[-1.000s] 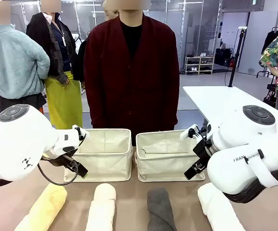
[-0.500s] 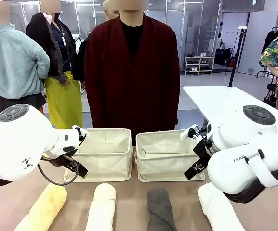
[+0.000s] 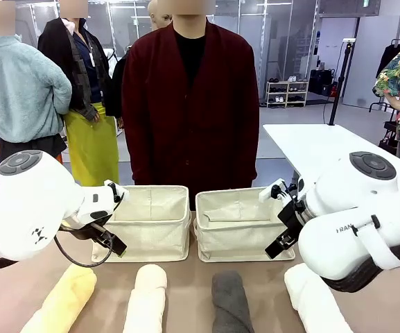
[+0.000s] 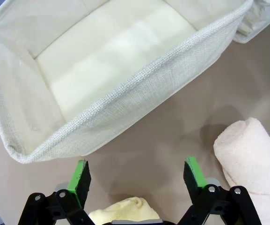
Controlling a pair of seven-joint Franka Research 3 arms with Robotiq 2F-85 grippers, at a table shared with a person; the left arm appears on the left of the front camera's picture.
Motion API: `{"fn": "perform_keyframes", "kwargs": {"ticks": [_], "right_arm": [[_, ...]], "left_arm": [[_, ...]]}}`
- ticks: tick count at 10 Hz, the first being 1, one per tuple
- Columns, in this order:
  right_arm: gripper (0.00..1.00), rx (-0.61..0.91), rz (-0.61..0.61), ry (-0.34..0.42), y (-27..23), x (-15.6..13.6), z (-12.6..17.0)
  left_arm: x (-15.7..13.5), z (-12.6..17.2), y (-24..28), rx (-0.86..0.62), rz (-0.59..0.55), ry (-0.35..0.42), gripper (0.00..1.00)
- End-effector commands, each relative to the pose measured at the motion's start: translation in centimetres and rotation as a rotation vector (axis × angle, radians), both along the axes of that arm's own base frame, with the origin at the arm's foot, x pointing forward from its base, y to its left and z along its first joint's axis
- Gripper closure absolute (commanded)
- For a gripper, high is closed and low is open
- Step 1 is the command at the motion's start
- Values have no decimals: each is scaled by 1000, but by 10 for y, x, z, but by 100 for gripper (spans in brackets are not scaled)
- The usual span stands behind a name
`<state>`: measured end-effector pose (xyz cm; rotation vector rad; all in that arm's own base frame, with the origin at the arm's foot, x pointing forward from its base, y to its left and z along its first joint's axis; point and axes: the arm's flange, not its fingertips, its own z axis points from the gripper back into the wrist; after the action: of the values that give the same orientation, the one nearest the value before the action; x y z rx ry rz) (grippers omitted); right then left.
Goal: Divide the towels into two baskets.
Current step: Pick up one hotel-folded towel and place it in the Fabric basket indicated by the person.
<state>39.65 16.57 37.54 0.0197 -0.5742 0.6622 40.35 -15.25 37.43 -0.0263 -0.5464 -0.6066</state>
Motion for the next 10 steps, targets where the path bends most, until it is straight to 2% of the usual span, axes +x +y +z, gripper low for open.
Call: {"fn": "perform_keyframes", "kwargs": {"ticks": [1,3,4,5,7,8,9,10], "right_arm": [[0,56,-4,55,-2,-1,36],[0,158,-4,116,-15,-2,70],[0,203,5,165,-23,-4,83],[0,312,57,273,-35,-6,95],[0,543,102,381,-73,-9,114],[0,663,138,410,-97,-13,121],[0,793,169,443,-132,-19,128],[0,888,166,454,-168,-26,135]], "left_arm": [[-4,27,3,-8,8,71,0],[-7,54,18,-86,16,195,0],[-9,64,26,-159,-42,300,0],[-8,77,40,-293,-88,402,0],[-7,90,74,-543,-165,564,0],[-9,95,97,-694,-225,644,0],[-10,99,130,-839,-267,674,0],[-11,101,163,-958,-280,670,0]]}}
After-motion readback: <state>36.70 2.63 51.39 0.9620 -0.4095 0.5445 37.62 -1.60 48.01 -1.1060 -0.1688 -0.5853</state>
